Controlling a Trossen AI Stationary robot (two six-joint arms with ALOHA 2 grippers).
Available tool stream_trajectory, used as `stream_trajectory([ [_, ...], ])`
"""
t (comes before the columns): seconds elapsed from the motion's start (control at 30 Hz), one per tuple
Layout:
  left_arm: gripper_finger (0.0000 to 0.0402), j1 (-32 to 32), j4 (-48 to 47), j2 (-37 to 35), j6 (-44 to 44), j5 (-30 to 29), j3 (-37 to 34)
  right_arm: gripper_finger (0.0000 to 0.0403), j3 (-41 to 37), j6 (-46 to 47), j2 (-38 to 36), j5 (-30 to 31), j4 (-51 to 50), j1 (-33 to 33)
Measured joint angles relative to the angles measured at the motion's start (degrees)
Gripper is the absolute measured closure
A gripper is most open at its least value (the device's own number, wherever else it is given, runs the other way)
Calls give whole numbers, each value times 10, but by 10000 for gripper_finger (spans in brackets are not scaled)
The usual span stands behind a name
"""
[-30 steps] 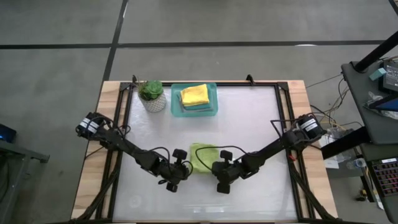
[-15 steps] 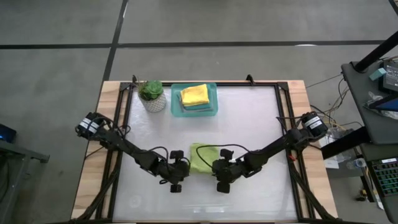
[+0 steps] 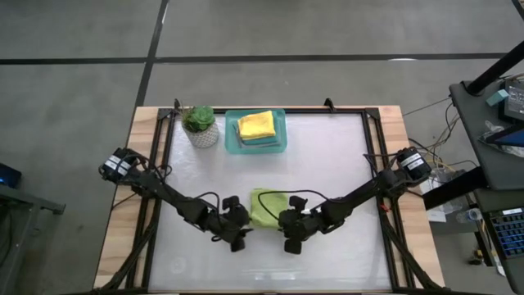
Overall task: Fold microfiber towels
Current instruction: Fold the green microfiber cloth
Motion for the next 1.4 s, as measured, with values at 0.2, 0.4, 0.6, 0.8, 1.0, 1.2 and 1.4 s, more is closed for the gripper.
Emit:
stream_trajectory([
  [0.2, 249, 1, 19, 0, -49, -14, -15, 276, 0, -3, 0, 12, 0, 0],
  [0.4, 249, 2, 100, 0, -35, -15, -41, 284, 0, -10, 0, 15, 0, 0],
  [0.6, 260, 8, 144, 0, 12, -15, -46, 285, 0, -23, 1, 28, 4, 0],
  [0.8, 358, 15, 147, 0, 45, -15, -46, 280, 0, -25, 1, 28, 14, 0],
  [1.0, 399, 16, 139, -7, 119, -19, -47, 296, 0, -26, 1, 27, 13, 0],
  [1.2, 401, 18, 22, -54, 137, -14, -46, 323, 0, -31, 1, 26, 13, 0],
  [1.4, 393, 15, 9, -51, 136, 19, -56, 341, 0, -41, 1, 26, 13, 0],
])
